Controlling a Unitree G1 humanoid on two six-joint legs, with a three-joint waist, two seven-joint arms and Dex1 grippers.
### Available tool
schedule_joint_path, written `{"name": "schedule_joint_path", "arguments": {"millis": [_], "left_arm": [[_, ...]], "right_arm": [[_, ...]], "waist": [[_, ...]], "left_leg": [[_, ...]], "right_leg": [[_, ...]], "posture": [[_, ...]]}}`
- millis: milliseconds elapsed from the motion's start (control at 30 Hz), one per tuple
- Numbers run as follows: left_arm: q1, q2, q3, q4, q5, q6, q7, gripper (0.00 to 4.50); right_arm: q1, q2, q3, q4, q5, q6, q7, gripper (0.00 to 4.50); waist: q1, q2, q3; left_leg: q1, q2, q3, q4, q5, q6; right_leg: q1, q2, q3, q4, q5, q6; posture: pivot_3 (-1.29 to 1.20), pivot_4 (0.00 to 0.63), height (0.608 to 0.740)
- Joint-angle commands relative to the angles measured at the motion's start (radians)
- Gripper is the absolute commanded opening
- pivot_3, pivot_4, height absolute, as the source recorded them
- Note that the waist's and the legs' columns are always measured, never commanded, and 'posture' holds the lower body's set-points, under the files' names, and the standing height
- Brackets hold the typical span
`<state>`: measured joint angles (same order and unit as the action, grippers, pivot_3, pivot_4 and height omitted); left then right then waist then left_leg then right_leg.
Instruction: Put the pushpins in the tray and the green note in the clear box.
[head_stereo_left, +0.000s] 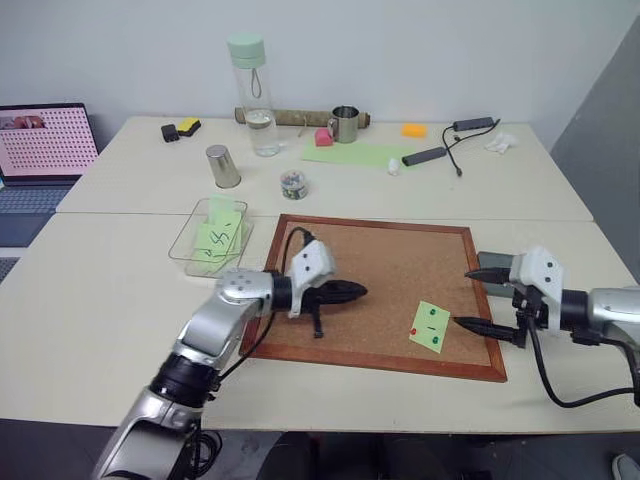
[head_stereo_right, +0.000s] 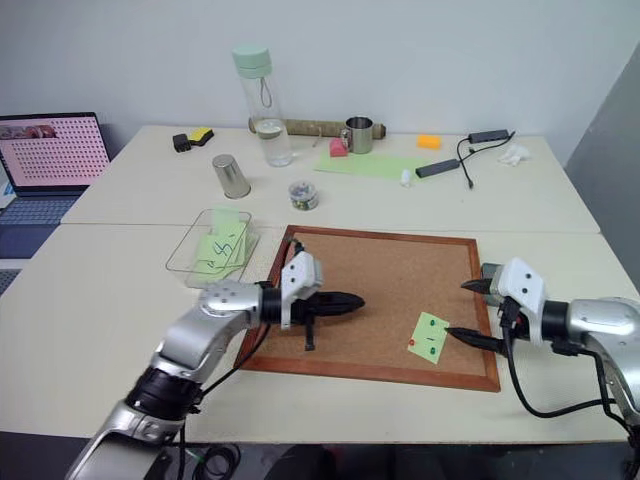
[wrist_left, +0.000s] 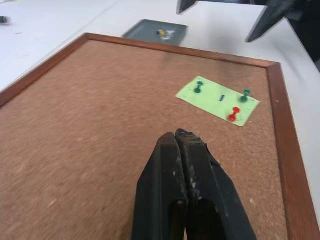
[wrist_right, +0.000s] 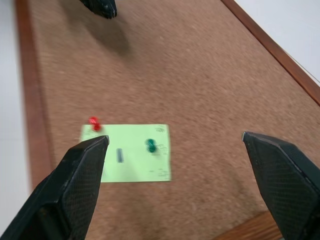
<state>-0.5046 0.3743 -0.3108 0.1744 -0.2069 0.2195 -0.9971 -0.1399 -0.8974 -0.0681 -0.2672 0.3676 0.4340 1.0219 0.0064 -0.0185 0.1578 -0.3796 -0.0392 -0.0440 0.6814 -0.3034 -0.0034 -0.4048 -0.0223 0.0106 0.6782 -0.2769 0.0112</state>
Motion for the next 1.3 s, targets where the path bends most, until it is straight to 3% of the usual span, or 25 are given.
{"name": "schedule_joint_path", "arguments": {"millis": [33, 267, 300, 967, 1300], "left_arm": [[-0.01, -0.025, -0.015, 0.106, 0.052, -0.095, 0.007, 0.01], [-0.004, -0.049, -0.008, 0.181, 0.073, -0.133, 0.005, 0.01], [-0.003, -0.051, -0.007, 0.182, 0.075, -0.133, 0.006, 0.0], [0.013, -0.053, -0.006, 0.166, 0.086, -0.119, -0.002, 0.0], [0.02, -0.056, -0.009, 0.179, 0.098, -0.115, 0.011, 0.0]], "right_arm": [[-0.024, 0.014, 0.035, 0.008, -0.026, -0.012, -0.007, 4.5], [-0.048, 0.071, 0.109, 0.081, -0.091, -0.095, -0.005, 4.5], [-0.054, 0.08, 0.118, 0.098, -0.101, -0.106, -0.006, 4.13], [-0.041, 0.13, 0.137, 0.161, -0.121, -0.164, 0.016, 0.12], [-0.023, 0.12, 0.084, 0.073, -0.055, -0.114, 0.024, 0.02]], "waist": [[0.0, 0.0, 0.0], [0.0, 0.0, -0.001], [0.0, 0.0, -0.001], [-0.001, 0.0, -0.001], [0.0, 0.0, -0.002]], "left_leg": [[0.0, 0.0, 0.0, 0.0, 0.0, 0.0], [0.001, 0.0, 0.0, 0.0, 0.0, 0.0], [0.001, 0.0, 0.0, 0.001, 0.0, 0.0], [0.001, 0.0, 0.0, 0.001, 0.0, 0.0], [0.001, 0.0, -0.001, 0.001, 0.0, 0.0]], "right_leg": [[0.0, 0.0, 0.0, 0.0, 0.0, 0.0], [0.0, 0.0, 0.0, 0.001, 0.0, 0.0], [0.0, 0.0, 0.0, 0.001, 0.0, 0.0], [0.001, 0.0, 0.0, 0.002, 0.0, 0.0], [0.0, 0.0, 0.0, 0.002, 0.0, 0.0]], "posture": [[0.0, 0.15, 0.74], [0.0, 0.15, 0.74], [0.0, 0.15, 0.74], [0.0, 0.15, 0.74], [0.0, 0.15, 0.74]]}}
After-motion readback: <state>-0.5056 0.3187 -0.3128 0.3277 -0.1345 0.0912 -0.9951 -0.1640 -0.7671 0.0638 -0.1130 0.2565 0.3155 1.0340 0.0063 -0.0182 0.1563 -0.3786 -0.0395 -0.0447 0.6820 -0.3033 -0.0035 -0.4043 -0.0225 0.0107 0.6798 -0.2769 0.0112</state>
